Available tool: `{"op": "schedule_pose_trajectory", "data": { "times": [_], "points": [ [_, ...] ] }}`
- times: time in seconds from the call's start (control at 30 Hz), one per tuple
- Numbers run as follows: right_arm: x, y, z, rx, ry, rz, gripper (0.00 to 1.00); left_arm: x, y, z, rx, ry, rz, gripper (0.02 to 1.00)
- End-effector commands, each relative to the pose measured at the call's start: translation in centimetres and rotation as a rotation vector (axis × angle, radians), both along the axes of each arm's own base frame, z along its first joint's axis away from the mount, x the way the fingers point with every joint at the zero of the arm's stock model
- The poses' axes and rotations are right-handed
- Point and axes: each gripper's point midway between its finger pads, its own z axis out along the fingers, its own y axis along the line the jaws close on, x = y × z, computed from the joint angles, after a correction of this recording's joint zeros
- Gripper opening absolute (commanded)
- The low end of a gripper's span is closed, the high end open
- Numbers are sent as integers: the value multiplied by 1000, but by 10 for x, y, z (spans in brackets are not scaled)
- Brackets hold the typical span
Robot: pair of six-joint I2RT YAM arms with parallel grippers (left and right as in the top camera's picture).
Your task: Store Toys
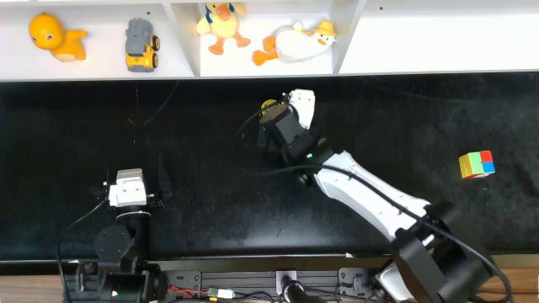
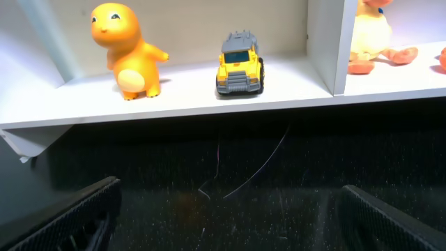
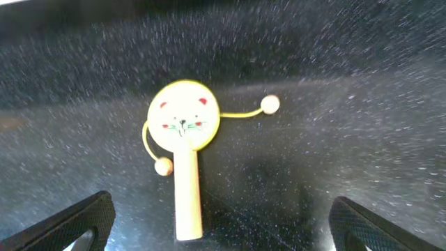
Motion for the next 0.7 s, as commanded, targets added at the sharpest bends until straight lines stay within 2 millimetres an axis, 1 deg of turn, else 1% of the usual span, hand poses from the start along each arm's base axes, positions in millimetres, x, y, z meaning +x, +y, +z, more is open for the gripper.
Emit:
{"op": "schedule_pose_trajectory", "data": {
  "times": [0.03,0.23,0.47,0.7],
  "points": [
    [-1,17,-7,20,40,98,996,0,-2,1,14,-6,-13,998],
    [0,24,-9,9,60,134,998,0,-2,1,14,-6,-13,998],
    [-3,26,-12,-32,145,141,998,0,-2,1,14,-6,-13,998],
    [-8,36,-24,-55,201,157,998,0,-2,1,14,-6,-13,998]
  ]
}}
